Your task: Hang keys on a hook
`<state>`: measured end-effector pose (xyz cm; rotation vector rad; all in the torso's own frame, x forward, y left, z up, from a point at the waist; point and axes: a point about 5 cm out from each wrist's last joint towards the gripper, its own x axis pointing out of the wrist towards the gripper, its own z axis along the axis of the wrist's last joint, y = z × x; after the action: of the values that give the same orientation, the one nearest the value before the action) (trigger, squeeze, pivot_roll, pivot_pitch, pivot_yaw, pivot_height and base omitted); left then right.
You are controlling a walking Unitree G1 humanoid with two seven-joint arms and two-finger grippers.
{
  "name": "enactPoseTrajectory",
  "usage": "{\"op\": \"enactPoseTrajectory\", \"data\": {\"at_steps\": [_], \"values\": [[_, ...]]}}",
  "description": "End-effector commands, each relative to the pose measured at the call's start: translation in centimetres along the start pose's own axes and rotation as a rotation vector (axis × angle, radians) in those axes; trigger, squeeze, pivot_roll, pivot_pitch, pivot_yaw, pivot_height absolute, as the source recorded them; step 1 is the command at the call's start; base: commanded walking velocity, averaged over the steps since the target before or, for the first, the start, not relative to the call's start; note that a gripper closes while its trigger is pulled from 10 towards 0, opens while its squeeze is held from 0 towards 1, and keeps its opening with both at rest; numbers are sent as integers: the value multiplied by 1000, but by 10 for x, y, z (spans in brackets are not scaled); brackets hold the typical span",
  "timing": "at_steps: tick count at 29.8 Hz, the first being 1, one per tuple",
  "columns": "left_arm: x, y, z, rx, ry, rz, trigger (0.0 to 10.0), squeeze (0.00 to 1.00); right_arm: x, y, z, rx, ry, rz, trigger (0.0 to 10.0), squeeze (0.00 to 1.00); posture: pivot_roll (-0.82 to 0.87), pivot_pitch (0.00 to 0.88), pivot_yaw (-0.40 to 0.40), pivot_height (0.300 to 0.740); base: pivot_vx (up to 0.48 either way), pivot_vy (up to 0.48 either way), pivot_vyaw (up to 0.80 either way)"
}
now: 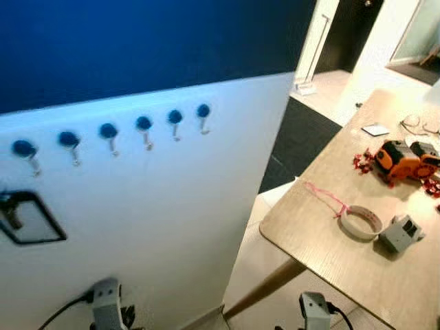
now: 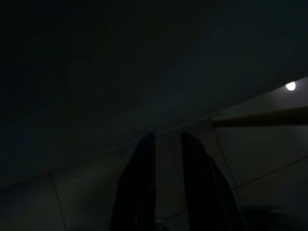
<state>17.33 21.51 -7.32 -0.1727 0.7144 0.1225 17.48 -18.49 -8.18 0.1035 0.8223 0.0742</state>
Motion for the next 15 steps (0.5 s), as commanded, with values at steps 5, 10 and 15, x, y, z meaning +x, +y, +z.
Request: {"op": "enactPoseTrajectory", "data": {"at_steps": [5, 10, 15], "values": [[0, -8, 3, 71, -31, -94, 10000, 0, -3, -5, -5, -13, 9, 4, 10000, 0, 15, 36, -22, 740, 0, 0, 0], [-3, -13, 5, 141, -86, -172, 10000, 0, -4, -6, -5, -24, 1, 4, 10000, 0, 15, 38, -28, 740, 0, 0, 0], [-5, -10, 2, 153, -82, -158, 10000, 0, -4, -6, -4, -38, -9, -4, 10000, 0, 14, 39, -32, 740, 0, 0, 0]]}}
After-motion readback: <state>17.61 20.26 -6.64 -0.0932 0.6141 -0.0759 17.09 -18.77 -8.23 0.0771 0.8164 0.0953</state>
